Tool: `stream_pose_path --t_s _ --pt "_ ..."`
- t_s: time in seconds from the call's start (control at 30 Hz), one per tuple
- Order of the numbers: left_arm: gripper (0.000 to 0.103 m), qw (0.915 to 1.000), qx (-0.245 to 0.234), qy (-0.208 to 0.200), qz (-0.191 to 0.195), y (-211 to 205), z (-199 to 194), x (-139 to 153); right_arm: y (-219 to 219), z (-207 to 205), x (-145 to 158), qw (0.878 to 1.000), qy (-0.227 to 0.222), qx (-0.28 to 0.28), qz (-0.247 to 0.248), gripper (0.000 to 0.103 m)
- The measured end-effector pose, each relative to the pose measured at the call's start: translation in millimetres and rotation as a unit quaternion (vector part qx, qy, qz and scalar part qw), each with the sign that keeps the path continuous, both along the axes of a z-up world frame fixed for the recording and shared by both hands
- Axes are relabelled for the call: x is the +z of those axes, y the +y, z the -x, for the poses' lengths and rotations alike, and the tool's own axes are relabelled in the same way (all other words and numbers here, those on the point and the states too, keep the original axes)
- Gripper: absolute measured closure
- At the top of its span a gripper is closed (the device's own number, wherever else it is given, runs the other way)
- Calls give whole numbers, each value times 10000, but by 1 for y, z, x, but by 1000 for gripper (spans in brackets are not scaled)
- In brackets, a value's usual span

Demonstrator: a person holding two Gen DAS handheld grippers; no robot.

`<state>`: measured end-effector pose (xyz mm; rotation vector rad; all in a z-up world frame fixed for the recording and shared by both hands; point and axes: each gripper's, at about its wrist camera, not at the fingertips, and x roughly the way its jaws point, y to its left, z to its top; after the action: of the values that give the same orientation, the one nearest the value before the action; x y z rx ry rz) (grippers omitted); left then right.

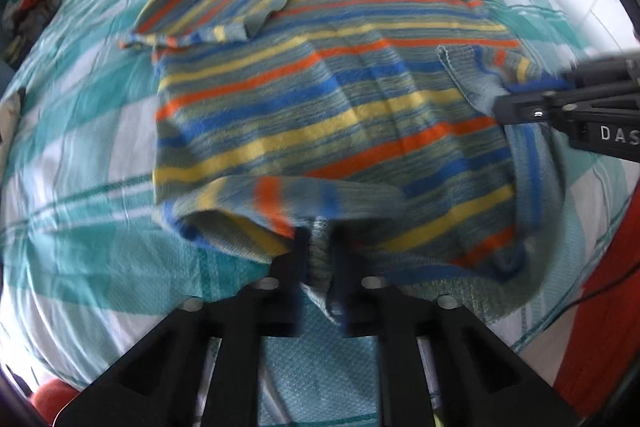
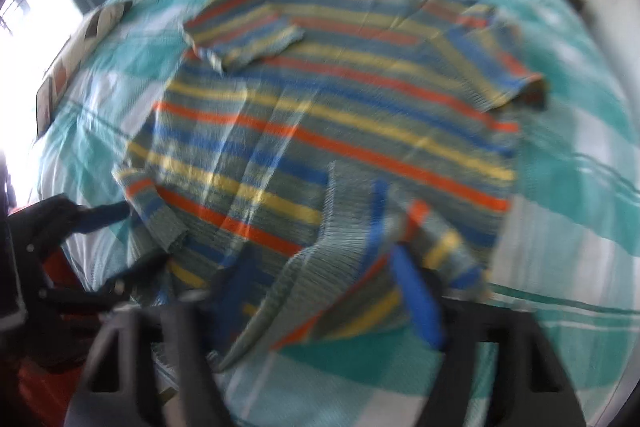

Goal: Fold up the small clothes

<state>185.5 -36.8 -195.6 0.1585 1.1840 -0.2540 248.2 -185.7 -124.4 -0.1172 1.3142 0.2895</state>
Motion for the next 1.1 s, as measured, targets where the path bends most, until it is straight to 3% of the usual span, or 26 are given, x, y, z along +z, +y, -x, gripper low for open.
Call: stream_pose_path --t_s 0.1,0.2,0.27,0.33,0.43,0.5,0.57,0.6,0.63,0.73,0.83,0.87,0.9,0.93,1.1 --pt "95 9982 209 -131 554 29 29 29 -26 41 22 9990 -265 -301 -172 96" --pt "96 9966 269 -71 775 58 69 47 -62 108 44 9965 -327 -636 -438 96" --pt "95 9972 271 257 642 70 90 42 -82 144 40 9930 -50 -1022 -583 96" --pt "95 9972 359 588 305 81 102 33 -103 180 21 9839 502 -1550 -729 95" --pt "80 9955 694 640 81 101 112 33 -131 207 11 9665 914 -2174 -1017 89" --pt "42 9911 1157 488 440 121 108 42 -145 208 25 9617 564 -2387 -1221 74" --pt "27 9828 1595 272 888 138 100 48 -150 194 36 9619 165 -2383 -1332 35" --pt "27 9779 1756 230 1112 144 93 46 -153 183 38 9598 -45 -2371 -1499 29" --pt "27 9734 1877 342 1267 147 84 39 -157 170 35 9561 -145 -2392 -1688 29" --pt "32 9692 1816 787 1465 142 67 12 -168 142 9 9499 44 -2606 -1725 31" --pt "33 9792 1468 863 1106 123 62 1 -164 134 -18 9554 410 -2317 -1784 42" --pt "51 9818 1326 861 1050 116 62 -1 -162 132 -26 9546 518 -2182 -1961 59" --pt "97 9817 1217 944 1122 110 61 -1 -159 131 -31 9504 605 -2103 -2208 80" --pt "97 9787 1193 1045 1305 109 60 -2 -159 133 -33 9459 639 -2157 -2337 99" --pt "99 9759 1374 718 1537 131 72 42 -161 149 7 9463 439 -2208 -2319 99"
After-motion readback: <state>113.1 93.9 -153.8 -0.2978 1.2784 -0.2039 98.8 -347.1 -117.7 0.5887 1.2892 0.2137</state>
